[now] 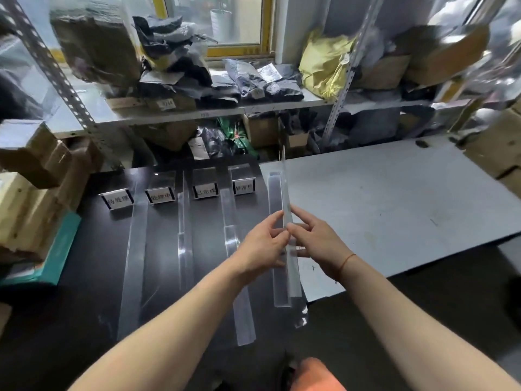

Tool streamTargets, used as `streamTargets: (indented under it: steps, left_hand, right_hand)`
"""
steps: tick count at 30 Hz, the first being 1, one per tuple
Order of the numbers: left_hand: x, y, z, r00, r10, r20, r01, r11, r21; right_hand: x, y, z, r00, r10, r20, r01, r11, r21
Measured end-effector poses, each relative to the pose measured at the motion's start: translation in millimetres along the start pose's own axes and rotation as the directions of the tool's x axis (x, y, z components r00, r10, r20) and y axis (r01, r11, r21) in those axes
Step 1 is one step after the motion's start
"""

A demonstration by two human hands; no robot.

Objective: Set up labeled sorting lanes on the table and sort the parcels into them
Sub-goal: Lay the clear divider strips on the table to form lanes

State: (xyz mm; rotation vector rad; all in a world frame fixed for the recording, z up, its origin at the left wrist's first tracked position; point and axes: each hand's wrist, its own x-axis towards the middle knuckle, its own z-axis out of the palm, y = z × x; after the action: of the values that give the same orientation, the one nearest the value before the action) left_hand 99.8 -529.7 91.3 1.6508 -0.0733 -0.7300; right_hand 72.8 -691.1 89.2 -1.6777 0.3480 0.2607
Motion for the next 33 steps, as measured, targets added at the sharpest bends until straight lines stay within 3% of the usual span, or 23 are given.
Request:
streamTargets:
  steps: [9, 17, 22, 26, 33]
  left_hand:
    - [86, -30, 36, 0.961, -0.271, -0.056, 0.274, 0.959, 0.065]
    - [155, -26, 39, 0.931, -0.322, -0.171, 0.315, 0.947, -0.071]
    - [183, -18, 26, 0.919, -0.337, -0.206, 0.335, 0.941, -0.043]
    - [184, -23, 22, 0.930, -0.328, -0.166, 0.332, 0.943, -0.006]
    - [148, -46, 40, 0.924, -0.361, -0.125, 0.347, 0.930, -0.118]
  right_hand:
    - [102, 82, -31, 0.961, 0.256, 0.099, -0.256, 0.967, -0.015]
    - [178, 84, -57, 0.936, 0.247, 0.250, -0.253, 0.967, -0.006]
    - [212, 80, -58, 0.921, 0.244, 0.303, -0.252, 0.968, -0.014]
    - [218, 80, -59, 0.914, 0.241, 0.326, -0.254, 0.967, -0.003]
    - [211, 83, -64, 0.919, 0.218, 0.330, -0.244, 0.969, 0.038]
